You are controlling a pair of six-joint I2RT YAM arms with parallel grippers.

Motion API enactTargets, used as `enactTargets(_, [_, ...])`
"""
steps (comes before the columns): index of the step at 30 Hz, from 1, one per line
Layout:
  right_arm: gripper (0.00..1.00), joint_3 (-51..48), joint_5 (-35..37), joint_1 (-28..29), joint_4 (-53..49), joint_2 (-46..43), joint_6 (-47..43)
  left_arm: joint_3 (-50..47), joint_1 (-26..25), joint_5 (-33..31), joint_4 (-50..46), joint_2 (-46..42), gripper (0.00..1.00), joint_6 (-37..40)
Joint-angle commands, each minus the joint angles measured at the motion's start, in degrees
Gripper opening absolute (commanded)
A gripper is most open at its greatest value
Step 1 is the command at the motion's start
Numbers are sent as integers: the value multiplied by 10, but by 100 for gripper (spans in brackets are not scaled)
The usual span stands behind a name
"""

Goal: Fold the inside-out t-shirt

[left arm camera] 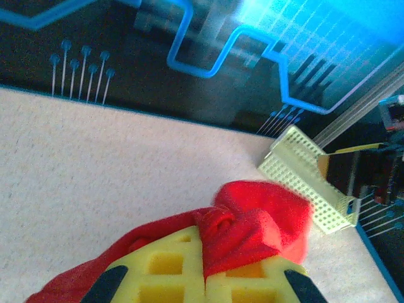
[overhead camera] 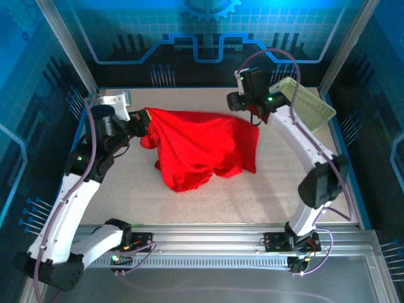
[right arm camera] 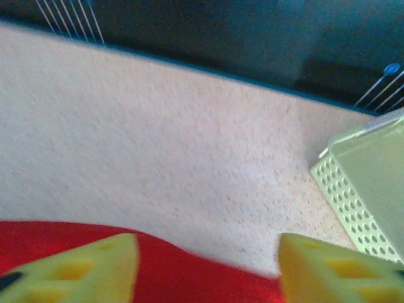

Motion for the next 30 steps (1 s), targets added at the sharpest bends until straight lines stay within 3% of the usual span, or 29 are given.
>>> enactTargets(1, [75, -66, 44, 55, 26, -82, -32, 21, 4, -30, -35, 23, 0, -10])
enactTargets(7, [78, -281, 52, 263, 70, -213, -43, 2, 10, -71, -35, 49, 0, -18])
enactTargets(9, [77, -324, 35, 331, 86, -210, -21, -7, 15, -82, -34, 58, 0, -20])
enactTargets(12, [72, -349, 24, 390, 117, -156, 12, -23, 21, -89, -27, 62, 0, -23])
enactTargets(21, [69, -318, 8, 423, 215, 14, -24, -42, 53, -87, -26, 63, 0, -39])
enactTargets(30, [62, -277, -29, 425, 233, 104, -46, -50, 74, -82, -28, 70, 0, -45])
